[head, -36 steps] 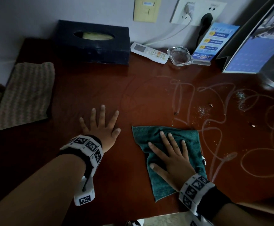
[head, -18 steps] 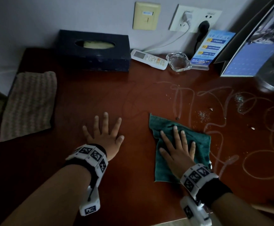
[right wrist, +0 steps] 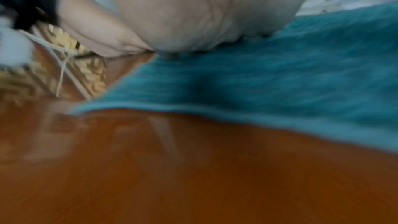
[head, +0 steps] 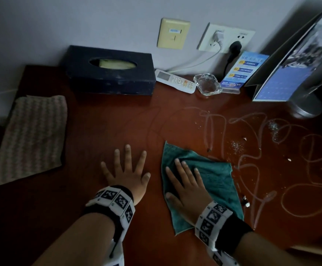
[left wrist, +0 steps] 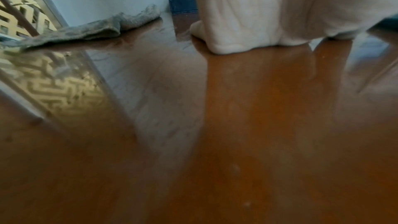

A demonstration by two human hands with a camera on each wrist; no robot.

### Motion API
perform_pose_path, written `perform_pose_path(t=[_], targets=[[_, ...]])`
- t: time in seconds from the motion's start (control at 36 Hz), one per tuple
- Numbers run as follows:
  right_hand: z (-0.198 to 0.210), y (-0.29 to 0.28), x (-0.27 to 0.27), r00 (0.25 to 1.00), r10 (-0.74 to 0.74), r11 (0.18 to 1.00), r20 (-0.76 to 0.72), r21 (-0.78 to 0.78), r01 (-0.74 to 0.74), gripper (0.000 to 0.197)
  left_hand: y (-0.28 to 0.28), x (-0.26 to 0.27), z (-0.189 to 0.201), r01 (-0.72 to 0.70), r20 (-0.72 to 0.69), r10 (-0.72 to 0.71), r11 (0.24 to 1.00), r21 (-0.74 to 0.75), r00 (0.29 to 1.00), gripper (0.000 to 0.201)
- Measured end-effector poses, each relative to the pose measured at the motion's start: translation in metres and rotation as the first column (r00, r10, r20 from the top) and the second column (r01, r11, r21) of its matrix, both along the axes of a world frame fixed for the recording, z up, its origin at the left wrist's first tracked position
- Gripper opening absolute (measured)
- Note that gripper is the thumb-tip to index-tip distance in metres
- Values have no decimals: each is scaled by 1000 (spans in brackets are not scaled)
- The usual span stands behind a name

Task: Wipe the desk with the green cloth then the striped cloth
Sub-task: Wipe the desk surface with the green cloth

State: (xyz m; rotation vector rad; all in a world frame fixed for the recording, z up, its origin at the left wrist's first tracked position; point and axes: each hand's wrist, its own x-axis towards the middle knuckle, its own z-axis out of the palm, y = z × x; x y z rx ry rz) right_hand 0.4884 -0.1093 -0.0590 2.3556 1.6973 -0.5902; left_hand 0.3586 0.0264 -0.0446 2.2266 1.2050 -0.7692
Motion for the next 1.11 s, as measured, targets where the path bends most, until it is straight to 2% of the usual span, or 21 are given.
perform_pose_path(t=[0.06,0.17,0.56,0.67,0.83,0.97,1.11], targets=[[1,9,8,998,57,998,-22,-1,-57,65,0,0,0,1,2,-2,1000,3,1000,59],[5,33,15,998,-4,999,-58,-49,1,69,0,0,-3,-8,16,8,1000,12,1000,58],[-3,108,32,992,-105,994,-72,-30,103,61,-3,1,-2,-21,23,21,999,26,1000,55],[-2,127,32,990,-137,991,-43,-10,137,61,-1,1,-6,-10,25,9,1000,6,1000,71],[-5,155,43,982,-170,985,-82,-27,169,66,0,1,-8,22,4,-22,1000,-21,1000,88],[-7,174,58,978,-195,980,-80,-48,191,70,1,0,-7,19,-21,-20,999,-51,1000,81],[-5,194,79,964,-253,966,-78,-82,246,74,2,0,-6,25,-13,-26,998,-53,1000,83]])
